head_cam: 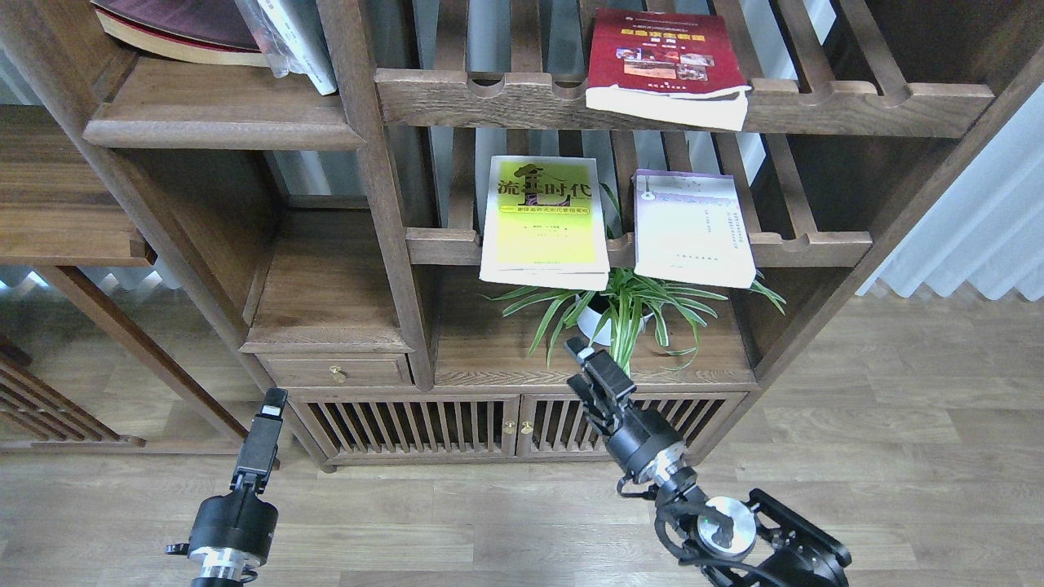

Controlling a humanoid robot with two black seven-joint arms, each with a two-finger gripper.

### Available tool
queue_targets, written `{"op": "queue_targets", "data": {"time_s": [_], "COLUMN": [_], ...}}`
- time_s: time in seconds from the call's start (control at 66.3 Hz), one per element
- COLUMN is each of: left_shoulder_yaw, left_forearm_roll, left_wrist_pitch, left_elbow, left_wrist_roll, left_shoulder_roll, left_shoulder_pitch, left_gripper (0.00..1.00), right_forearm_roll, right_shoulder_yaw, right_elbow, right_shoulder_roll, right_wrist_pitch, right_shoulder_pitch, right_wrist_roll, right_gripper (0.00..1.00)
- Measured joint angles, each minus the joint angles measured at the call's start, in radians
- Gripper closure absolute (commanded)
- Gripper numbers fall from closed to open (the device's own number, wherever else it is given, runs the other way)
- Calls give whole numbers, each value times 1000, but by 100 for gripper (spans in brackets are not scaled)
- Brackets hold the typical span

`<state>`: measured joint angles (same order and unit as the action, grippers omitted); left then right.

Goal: Organize books on shelf
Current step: 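Reach the right gripper up toward the white book on the middle shelf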

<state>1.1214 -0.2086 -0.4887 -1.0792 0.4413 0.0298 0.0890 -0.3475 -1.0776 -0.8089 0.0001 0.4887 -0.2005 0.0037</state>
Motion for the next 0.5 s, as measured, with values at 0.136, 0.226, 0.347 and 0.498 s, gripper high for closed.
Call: {"op": "queue_targets", "data": {"time_s": [0.136,0.226,0.347,0.498], "left_shoulder_yaw": [1,1,2,5], "left_forearm_roll": [0,0,0,0], "left_wrist_pitch": [0,0,0,0], "left_elbow": [-1,-1,-2,-5], "left_wrist_roll": [-2,-3,-4,-4], "left_shoulder_roll": [0,0,-1,-1], "left_shoulder_pitch": [0,0,0,0], "left_gripper": [0,0,0,0], "right_forearm_roll": [-4,-5,-17,-42], "right_shoulder_yaw": [-25,-28,-28,-29], "right_elbow": [-22,-41,-62,-71], "right_shoulder_roll": [0,0,0,0], "right_wrist_pitch": [0,0,0,0], "right_shoulder_pitch": [29,44,44,11], "right_wrist_roll": [2,12,65,149], "right_gripper": [1,1,1,1]}}
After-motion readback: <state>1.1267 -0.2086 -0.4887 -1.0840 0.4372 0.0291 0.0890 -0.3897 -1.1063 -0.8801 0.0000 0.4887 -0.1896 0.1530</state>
